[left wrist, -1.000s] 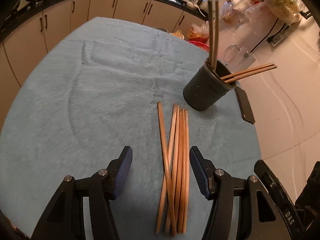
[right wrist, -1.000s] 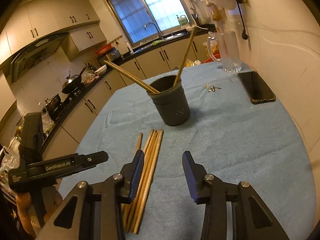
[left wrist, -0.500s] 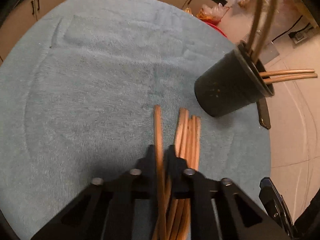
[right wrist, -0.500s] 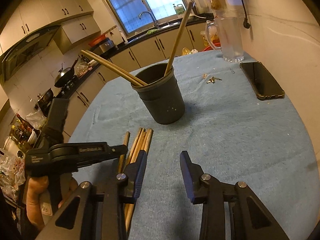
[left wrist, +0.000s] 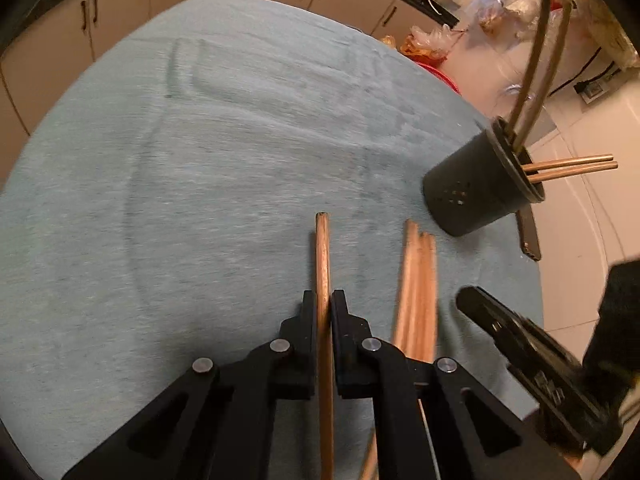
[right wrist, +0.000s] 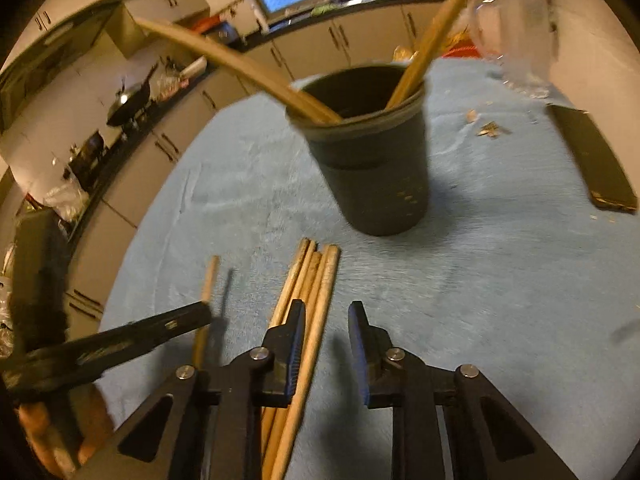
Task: Organize utensils
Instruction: 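Close the left tool on a wooden chopstick while the right tool grasps another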
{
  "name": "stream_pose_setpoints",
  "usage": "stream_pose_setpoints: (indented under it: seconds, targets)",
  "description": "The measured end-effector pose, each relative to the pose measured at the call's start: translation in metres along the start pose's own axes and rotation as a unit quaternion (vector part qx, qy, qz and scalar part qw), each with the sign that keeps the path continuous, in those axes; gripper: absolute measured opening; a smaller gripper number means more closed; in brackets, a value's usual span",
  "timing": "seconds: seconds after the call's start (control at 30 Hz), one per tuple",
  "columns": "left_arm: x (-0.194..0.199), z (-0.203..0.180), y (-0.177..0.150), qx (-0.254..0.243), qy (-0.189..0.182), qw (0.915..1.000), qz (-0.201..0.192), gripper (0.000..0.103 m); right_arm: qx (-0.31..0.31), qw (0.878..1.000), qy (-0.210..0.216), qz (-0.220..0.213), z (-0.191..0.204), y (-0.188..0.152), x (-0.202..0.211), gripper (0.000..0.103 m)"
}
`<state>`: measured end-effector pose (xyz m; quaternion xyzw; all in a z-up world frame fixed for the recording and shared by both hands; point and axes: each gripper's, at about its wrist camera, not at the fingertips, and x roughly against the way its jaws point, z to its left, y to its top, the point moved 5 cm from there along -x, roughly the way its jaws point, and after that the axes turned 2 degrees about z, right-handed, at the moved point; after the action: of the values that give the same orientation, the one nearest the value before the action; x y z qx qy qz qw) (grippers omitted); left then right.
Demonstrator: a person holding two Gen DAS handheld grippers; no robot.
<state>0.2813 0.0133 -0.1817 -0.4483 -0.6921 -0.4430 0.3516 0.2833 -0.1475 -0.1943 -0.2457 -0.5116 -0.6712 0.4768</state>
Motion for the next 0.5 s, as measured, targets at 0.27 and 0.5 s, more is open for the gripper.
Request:
stream_pose_setpoints:
  seconds: [0.27,0.5]
  targets:
    - [-0.002,0.010,-0.007,-0.012,0.006,0.9998,0.014,0.007,-0.001,0.998,-0.045,0.039,0.006,0.008,-0.032,0.015]
    - [-0.009,0.002,-0.003,-0.027,0.030,0.9988,0.026,0.007,0.044,0.993,-0.098,0.055,0.020,0.021,-0.048,0.015]
